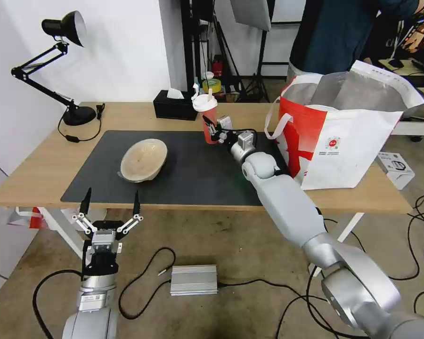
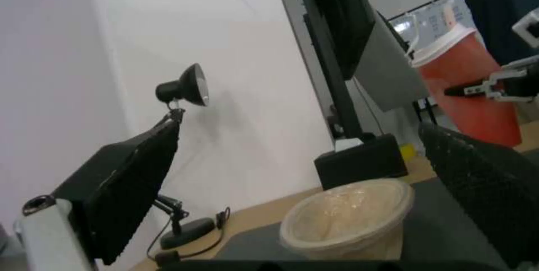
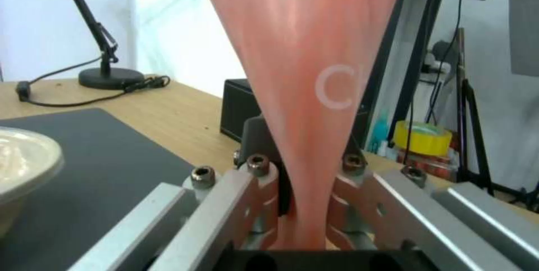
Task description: Pick up the trash from the table and place it into the takeout bag.
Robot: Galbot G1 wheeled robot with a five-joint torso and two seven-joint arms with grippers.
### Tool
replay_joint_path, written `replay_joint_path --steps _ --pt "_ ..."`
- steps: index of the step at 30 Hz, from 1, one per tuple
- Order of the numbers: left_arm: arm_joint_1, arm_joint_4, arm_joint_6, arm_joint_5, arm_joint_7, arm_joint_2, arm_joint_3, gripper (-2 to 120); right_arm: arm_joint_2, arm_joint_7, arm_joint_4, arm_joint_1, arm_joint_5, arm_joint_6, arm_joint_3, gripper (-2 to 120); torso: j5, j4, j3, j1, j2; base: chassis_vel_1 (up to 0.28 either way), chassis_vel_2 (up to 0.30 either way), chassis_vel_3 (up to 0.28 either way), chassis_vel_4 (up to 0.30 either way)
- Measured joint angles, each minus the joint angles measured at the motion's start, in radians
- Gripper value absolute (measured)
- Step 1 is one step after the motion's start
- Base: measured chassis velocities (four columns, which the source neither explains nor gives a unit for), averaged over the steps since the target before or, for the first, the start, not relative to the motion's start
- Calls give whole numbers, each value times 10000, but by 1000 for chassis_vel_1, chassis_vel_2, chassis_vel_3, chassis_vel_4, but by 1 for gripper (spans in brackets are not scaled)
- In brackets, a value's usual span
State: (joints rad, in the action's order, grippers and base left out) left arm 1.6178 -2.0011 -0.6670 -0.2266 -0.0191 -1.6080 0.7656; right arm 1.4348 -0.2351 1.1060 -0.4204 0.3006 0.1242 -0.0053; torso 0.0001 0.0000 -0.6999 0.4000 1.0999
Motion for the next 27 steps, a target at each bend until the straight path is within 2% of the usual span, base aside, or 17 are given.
replay_joint_path --steps 15,27 --pt "65 -55 -5 -34 -3 0 -34 100 -624 104 1774 -796 195 -188 52 6 0 0 0 0 1 0 0 0 0" --pt "60 -38 -19 -37 -4 0 -42 100 -1461 80 3229 -1498 470 -291 402 6 -1 -1 0 0 1 0 0 0 0"
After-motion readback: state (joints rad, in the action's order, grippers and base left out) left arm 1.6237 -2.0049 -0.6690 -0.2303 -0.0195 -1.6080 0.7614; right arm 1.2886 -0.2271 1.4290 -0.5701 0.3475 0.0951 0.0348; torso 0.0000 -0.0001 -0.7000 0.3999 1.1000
